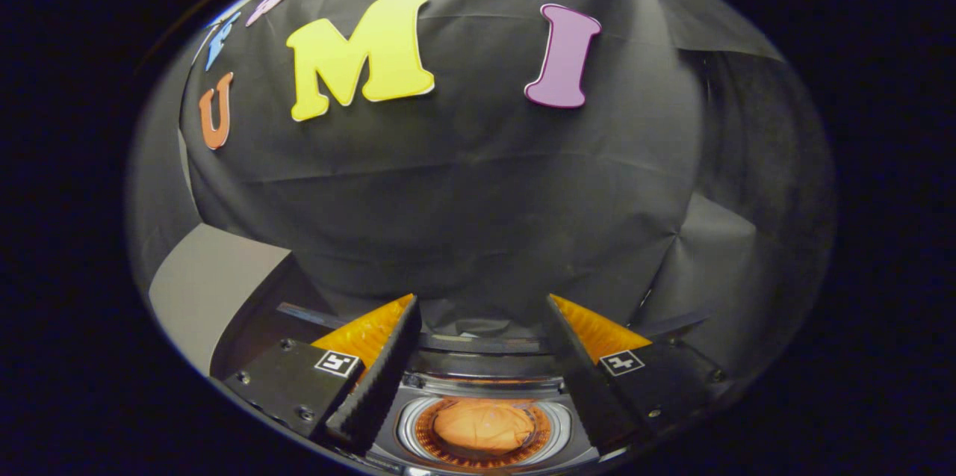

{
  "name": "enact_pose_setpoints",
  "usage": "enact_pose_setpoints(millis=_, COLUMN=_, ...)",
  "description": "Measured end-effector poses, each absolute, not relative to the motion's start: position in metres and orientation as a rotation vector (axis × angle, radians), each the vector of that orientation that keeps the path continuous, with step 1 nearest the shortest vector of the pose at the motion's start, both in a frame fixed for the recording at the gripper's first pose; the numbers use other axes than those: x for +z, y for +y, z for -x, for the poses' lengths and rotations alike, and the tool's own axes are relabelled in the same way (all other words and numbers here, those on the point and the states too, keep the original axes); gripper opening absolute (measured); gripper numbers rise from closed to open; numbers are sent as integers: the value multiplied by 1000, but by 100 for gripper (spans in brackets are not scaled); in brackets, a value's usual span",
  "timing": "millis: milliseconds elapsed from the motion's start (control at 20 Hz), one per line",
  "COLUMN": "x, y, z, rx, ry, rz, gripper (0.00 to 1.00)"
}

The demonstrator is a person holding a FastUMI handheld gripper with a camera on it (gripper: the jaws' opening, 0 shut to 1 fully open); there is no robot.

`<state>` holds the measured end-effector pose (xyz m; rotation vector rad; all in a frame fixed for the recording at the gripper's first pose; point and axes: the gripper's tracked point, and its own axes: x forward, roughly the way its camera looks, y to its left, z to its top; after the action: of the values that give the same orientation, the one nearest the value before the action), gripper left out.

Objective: Put the clothes into the washing machine and then close the washing machine lid.

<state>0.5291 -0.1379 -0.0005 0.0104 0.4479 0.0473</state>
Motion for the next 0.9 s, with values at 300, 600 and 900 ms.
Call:
enact_pose_setpoints(millis=300, x=-5, y=-139, z=-512, rx=51, ry=452, rz=-8, gripper=100)
enact_pose_setpoints(millis=600, x=-9, y=-138, z=-489, rx=56, ry=452, rz=-7, gripper=100)
enact_pose_setpoints(millis=900, x=-24, y=-137, z=-457, rx=72, ry=436, rz=-15, gripper=100)
